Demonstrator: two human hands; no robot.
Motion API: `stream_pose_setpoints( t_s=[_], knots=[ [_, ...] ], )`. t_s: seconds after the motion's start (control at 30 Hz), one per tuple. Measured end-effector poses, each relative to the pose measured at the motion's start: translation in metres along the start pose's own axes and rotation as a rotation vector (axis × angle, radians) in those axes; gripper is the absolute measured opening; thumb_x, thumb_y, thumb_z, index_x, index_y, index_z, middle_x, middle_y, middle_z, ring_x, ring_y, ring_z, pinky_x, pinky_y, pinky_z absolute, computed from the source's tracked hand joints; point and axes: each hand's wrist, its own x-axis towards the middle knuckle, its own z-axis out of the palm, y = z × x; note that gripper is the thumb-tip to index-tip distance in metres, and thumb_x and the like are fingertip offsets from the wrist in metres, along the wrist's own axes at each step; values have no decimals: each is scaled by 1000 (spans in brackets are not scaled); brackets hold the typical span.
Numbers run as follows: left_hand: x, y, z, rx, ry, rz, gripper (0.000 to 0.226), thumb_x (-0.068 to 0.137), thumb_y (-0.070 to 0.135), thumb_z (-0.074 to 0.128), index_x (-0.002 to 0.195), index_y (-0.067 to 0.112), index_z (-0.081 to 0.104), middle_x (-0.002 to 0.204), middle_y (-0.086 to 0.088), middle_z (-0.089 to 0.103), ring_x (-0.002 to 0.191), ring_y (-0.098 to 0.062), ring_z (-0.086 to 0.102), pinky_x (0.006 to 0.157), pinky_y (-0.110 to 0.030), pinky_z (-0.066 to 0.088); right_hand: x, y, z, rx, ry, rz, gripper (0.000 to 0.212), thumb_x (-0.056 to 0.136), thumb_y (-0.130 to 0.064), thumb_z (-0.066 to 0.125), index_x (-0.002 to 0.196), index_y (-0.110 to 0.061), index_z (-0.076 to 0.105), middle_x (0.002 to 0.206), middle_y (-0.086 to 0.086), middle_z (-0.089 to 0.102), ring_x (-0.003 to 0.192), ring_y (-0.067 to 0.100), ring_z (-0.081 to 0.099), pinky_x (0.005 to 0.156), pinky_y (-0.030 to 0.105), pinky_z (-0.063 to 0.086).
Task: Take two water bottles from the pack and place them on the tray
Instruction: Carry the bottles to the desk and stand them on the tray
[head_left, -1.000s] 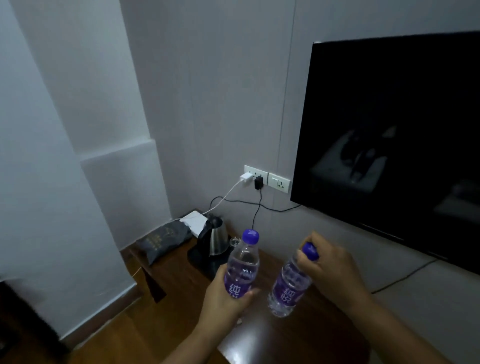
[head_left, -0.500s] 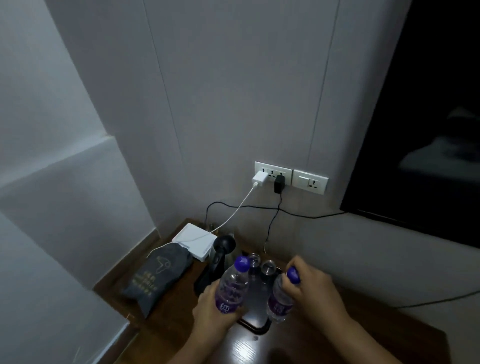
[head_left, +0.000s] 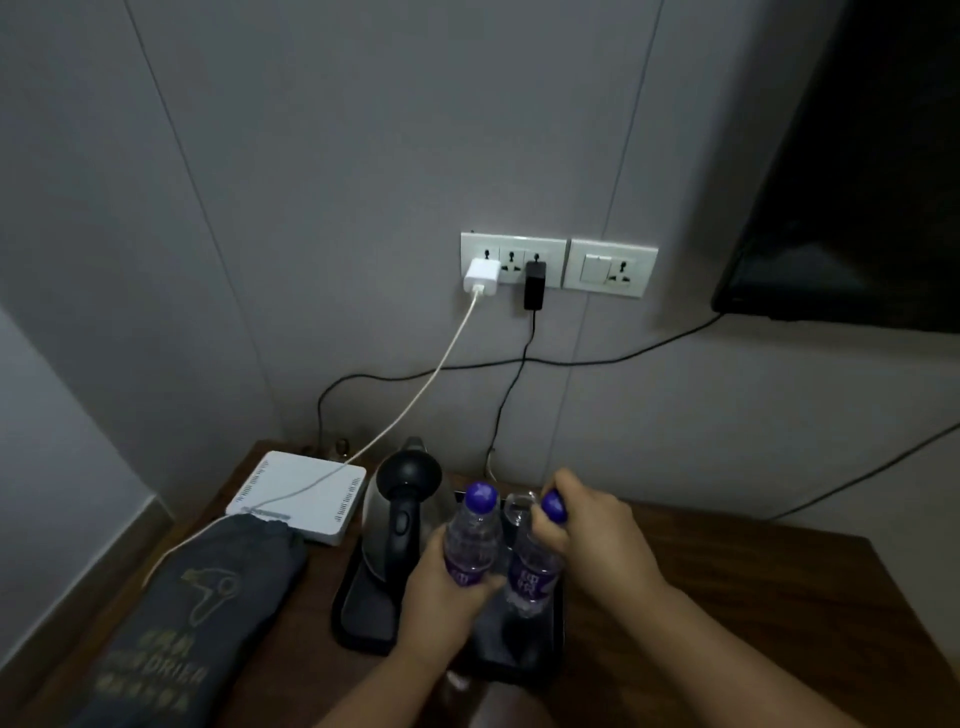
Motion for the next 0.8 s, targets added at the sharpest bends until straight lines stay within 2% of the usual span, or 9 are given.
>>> stream_pose_setpoints(
  t_s=[0.13, 0.23, 0.3, 0.43, 0.53, 0.6, 0.67, 0.73, 0.8],
  knots=[
    [21, -42, 24, -3, -22, 69, 69, 62, 17, 96, 107, 51, 56, 102, 27, 73, 95, 17, 64, 78, -9, 49, 7, 23, 35, -23, 39, -8, 27, 89, -48, 61, 87, -28, 42, 78, -1, 62, 73, 28, 59, 64, 41, 48],
    [36, -67, 39, -24, -33, 92, 71, 63, 19, 96, 117, 46, 58, 106, 20, 74, 98, 9, 68, 82, -21, 52, 10, 39, 55, -30, 67, -15, 28, 90, -48, 60, 89, -24, 45, 79, 2, 63, 75, 30, 60, 65, 42, 49],
    [44, -83, 47, -17, -25, 110, 72, 62, 20, 96, 120, 40, 59, 105, 18, 74, 95, 10, 67, 79, -21, 51, 13, 48, 66, -35, 82, -19, 28, 89, -48, 60, 87, -23, 46, 78, 3, 62, 72, 28, 58, 64, 42, 49],
    [52, -99, 55, -4, -14, 142, 68, 65, 22, 95, 116, 43, 57, 102, 17, 73, 90, 18, 64, 64, -8, 49, 20, 62, 84, -30, 100, -32, 27, 89, -46, 62, 85, -23, 48, 79, 4, 62, 71, 26, 60, 64, 44, 52],
    [58, -104, 60, -5, 23, 187, 60, 64, 17, 95, 104, 41, 58, 95, 15, 74, 81, 20, 64, 60, -3, 48, 27, 70, 93, -20, 165, -67, 27, 88, -47, 62, 82, -24, 48, 76, 1, 61, 68, 20, 58, 60, 40, 48],
    [62, -105, 61, -12, 32, 214, 58, 66, 14, 95, 107, 35, 59, 94, 15, 73, 79, 21, 64, 59, 0, 47, 30, 73, 98, 5, 213, -95, 26, 86, -46, 63, 83, -23, 52, 76, 0, 62, 68, 19, 59, 61, 41, 50],
    [63, -104, 61, -16, 32, 241, 61, 67, 17, 94, 114, 31, 58, 95, 16, 72, 79, 19, 65, 56, -3, 48, 32, 74, 104, 39, 255, -106, 24, 84, -47, 64, 84, -25, 56, 77, -2, 64, 70, 16, 61, 63, 40, 53],
    [63, -103, 61, -19, 37, 265, 64, 68, 23, 94, 116, 36, 55, 95, 18, 71, 78, 15, 66, 55, -8, 47, 32, 78, 111, 113, 297, -110, 22, 85, -49, 66, 85, -28, 59, 76, -5, 65, 68, 9, 61, 62, 35, 54],
    [62, -105, 60, -29, 37, 294, 66, 68, 30, 94, 116, 43, 51, 96, 21, 70, 80, 18, 65, 57, -8, 46, 28, 83, 119, 219, 319, -106, 23, 85, -53, 68, 87, -31, 61, 75, -5, 66, 66, 6, 63, 60, 31, 54]
  ],
)
